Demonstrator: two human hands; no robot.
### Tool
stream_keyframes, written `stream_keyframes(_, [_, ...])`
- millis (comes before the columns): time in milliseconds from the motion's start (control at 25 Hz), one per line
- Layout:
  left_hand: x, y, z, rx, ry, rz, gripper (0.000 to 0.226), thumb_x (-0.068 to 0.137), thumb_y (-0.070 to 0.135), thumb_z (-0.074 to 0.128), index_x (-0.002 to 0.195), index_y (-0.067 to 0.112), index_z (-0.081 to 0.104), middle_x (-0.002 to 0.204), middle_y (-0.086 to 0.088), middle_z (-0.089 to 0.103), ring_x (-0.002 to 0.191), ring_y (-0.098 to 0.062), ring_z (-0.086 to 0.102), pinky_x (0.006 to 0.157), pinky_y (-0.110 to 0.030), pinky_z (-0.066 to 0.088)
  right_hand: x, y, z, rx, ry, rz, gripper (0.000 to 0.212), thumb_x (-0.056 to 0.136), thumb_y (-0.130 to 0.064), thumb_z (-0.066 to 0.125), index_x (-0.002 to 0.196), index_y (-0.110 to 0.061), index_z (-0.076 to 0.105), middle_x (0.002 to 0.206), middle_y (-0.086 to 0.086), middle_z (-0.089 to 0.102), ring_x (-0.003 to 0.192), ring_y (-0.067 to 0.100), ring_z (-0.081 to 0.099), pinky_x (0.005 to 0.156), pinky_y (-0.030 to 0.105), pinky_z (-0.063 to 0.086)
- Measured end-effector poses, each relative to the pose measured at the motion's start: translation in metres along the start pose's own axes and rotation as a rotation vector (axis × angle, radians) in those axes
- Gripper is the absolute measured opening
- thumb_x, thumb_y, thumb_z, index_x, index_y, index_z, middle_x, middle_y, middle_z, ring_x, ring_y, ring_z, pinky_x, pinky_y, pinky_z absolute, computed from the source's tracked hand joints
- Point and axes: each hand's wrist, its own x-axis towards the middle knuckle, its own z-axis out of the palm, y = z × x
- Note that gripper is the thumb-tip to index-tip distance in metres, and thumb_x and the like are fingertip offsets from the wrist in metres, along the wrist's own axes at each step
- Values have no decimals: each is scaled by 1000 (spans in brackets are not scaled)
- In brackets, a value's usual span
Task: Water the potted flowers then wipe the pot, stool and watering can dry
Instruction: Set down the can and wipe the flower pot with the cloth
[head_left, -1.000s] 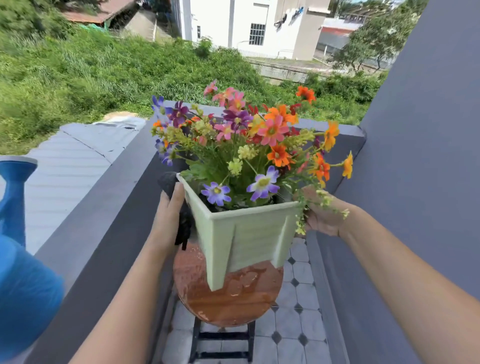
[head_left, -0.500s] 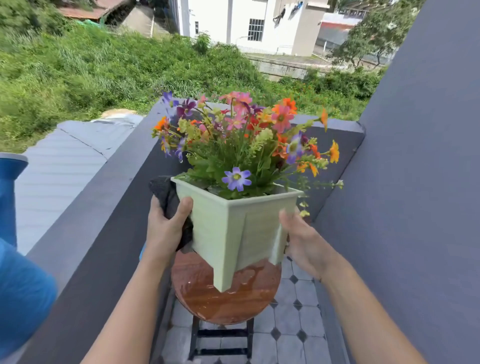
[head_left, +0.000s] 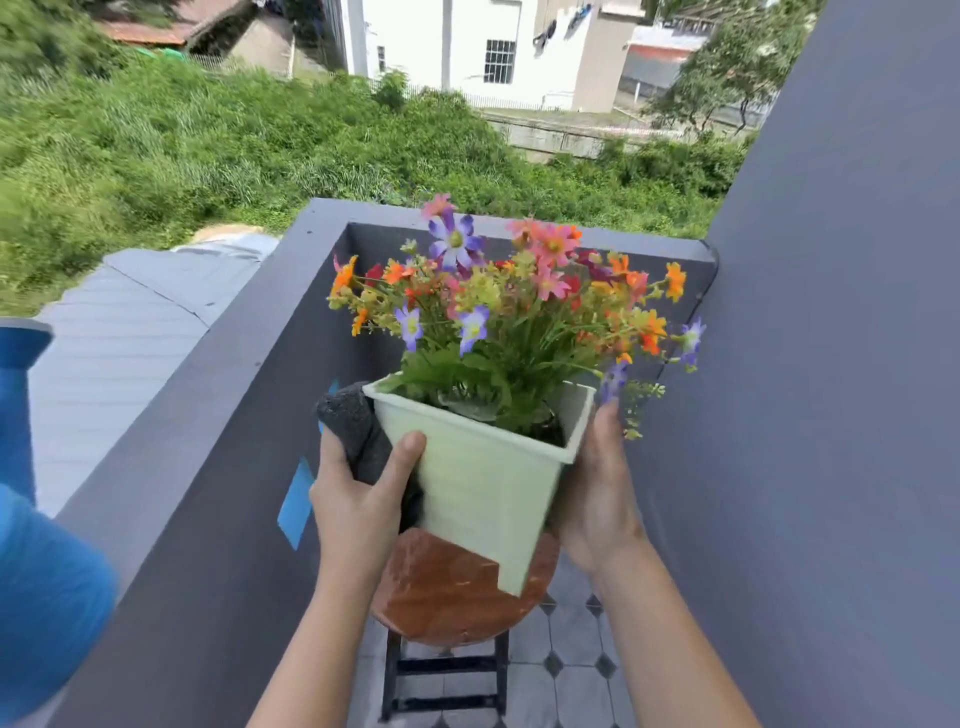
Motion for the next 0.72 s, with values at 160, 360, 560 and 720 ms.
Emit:
stream_keyframes(160, [-22, 7, 3, 106, 17, 59, 28, 78, 49, 53, 100, 33, 59, 67, 19, 64, 62, 10, 54, 58, -5, 40, -5, -13, 6, 101, 74, -15, 20, 49, -31, 68, 62, -17, 72, 70, 5, 71, 61, 24, 66, 60, 28, 49])
stream_keyframes(360, [-26, 12, 13, 319, 91, 228, 39, 91, 51, 40, 95, 18, 60, 81, -11, 63, 76, -22, 53, 68, -25, 39, -1, -11, 10, 209, 194, 21, 9, 45, -21, 50, 50, -19, 43, 51, 2, 50, 45, 21, 46, 57, 26, 33])
stream_keyframes(560, [-44, 1, 22, 720, 267, 705, 34, 94, 10, 50, 128, 8, 51, 140, -16, 43, 100, -33, 47, 91, -38, 42, 7, -18, 14, 124, 246, 21, 67, 23, -23, 61, 76, -21, 21, 72, 8, 26, 62, 26, 23, 58, 33, 23])
stream_keyframes(720, [-68, 10, 33, 694, 85, 1042, 29, 101, 19, 35, 121, 12, 55, 128, -12, 51, 92, -25, 50, 84, -32, 44, 12, -13, 10, 20, 270, -44, 76, 20, -23, 65, 79, -13, 20, 86, 13, 25, 73, 30, 22, 60, 40, 26])
